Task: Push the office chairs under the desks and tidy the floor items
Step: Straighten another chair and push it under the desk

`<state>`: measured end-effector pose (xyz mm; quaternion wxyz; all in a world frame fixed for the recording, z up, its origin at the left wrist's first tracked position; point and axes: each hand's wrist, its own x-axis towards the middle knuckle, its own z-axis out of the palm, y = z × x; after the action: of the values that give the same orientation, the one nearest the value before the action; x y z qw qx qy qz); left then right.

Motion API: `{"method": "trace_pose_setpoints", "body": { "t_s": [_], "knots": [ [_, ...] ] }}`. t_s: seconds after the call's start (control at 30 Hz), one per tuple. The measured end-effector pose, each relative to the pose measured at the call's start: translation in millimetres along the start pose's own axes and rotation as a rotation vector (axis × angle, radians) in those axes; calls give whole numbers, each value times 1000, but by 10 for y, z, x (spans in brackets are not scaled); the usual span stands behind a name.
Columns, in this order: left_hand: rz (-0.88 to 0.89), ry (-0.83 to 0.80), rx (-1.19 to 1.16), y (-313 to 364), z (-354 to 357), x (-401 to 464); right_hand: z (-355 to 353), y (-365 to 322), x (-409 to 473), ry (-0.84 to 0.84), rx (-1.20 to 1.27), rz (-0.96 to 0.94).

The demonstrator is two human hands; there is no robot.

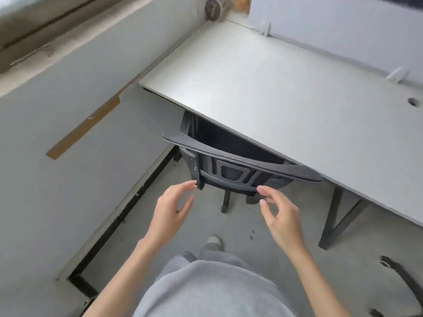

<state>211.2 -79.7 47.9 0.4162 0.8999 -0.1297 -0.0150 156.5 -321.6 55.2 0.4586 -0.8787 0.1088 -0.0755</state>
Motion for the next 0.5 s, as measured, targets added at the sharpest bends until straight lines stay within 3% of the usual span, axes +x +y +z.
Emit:
{"method": "trace_pose_setpoints", "body": {
  "t_s": [0.07,0.13,0.27,0.5],
  "knots": [
    [197,-18,193,-2,-47,399,-130,1,318,89,-235,-152],
    [319,-55,380,-34,-68,746,-221,76,548,76,-425,-193],
    [347,-283,681,-201,-33,1257,-239,337,739,-44,-712,-100],
    [439,-314,611,-394,-60,1493,-73,396,686,50,-817,0]
  ]
}}
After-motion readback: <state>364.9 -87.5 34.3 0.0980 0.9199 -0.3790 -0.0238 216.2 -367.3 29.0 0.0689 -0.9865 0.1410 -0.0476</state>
